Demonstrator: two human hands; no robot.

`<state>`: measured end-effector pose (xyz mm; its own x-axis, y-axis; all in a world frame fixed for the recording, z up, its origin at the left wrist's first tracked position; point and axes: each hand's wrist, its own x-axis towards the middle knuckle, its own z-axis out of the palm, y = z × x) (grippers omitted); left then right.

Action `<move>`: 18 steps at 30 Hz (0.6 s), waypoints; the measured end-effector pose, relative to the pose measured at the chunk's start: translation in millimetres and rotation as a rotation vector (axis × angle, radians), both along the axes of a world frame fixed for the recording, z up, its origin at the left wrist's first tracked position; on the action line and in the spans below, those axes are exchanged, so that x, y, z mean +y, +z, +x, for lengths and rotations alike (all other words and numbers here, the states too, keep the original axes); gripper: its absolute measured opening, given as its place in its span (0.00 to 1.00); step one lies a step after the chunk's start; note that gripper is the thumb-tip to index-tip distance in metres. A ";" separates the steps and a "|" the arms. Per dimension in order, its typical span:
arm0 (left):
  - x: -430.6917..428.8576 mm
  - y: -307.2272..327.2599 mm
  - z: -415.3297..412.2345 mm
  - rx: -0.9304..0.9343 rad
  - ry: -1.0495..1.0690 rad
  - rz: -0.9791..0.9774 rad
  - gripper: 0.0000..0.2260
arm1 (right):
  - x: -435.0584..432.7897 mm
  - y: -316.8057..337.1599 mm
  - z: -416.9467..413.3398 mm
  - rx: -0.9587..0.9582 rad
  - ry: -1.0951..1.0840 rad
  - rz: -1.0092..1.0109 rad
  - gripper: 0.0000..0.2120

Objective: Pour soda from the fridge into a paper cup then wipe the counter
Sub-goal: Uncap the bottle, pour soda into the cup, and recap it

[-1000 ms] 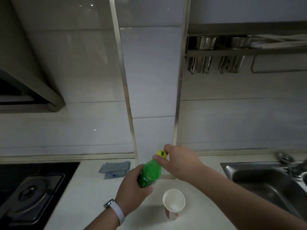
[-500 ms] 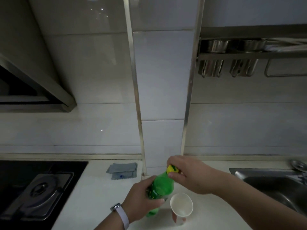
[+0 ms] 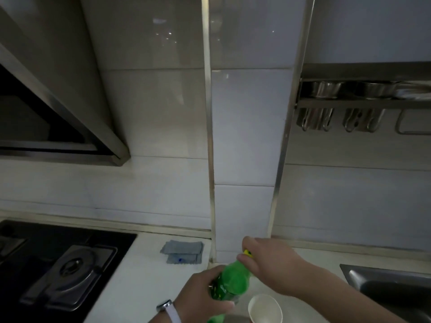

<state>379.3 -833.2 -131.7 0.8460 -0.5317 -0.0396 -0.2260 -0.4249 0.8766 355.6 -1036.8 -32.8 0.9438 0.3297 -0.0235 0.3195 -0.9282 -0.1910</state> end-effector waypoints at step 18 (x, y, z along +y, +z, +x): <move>6.0 13.8 1.3 0.056 0.038 0.006 0.19 | 5.8 17.8 2.5 0.029 0.001 -0.030 0.12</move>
